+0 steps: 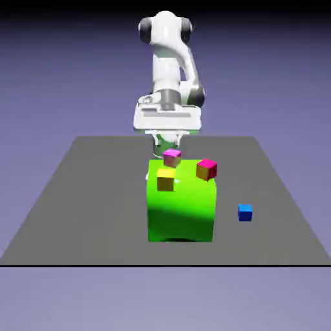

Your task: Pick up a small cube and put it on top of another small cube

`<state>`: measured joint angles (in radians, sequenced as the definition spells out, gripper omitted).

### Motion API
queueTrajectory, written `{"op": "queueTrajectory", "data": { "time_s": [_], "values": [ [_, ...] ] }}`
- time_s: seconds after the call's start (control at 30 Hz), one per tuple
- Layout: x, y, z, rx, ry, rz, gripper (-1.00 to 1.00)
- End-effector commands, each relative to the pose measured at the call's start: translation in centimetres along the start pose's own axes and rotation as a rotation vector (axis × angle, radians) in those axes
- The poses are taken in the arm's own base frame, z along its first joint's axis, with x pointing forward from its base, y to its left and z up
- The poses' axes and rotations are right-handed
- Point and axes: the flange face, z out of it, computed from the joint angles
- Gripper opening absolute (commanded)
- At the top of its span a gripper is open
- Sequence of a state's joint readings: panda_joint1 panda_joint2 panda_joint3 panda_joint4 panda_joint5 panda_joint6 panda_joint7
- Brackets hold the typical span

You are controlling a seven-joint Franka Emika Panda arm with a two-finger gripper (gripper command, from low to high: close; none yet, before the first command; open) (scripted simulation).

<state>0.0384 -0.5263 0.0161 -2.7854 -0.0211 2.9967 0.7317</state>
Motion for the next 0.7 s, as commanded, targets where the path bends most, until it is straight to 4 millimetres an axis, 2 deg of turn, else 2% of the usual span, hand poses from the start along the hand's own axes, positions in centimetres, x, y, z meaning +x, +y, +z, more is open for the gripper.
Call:
{"op": "queueTrajectory", "data": {
  "time_s": [0.0,0.17,0.33,0.5,0.67],
  "values": [
    [-1.1,-1.1,1.2,-0.021,-0.046,-0.055,0.00],
    [-7.8,-6.0,6.3,-0.122,-0.265,-0.336,0.00],
    [-16.1,-9.6,10.3,-0.221,-0.461,-0.628,0.00],
    [-25.4,-11.7,12.9,-0.319,-0.629,-0.929,0.00],
    [-35.1,-12.2,14.2,-0.417,-0.769,-1.233,0.00]
  ]
}}
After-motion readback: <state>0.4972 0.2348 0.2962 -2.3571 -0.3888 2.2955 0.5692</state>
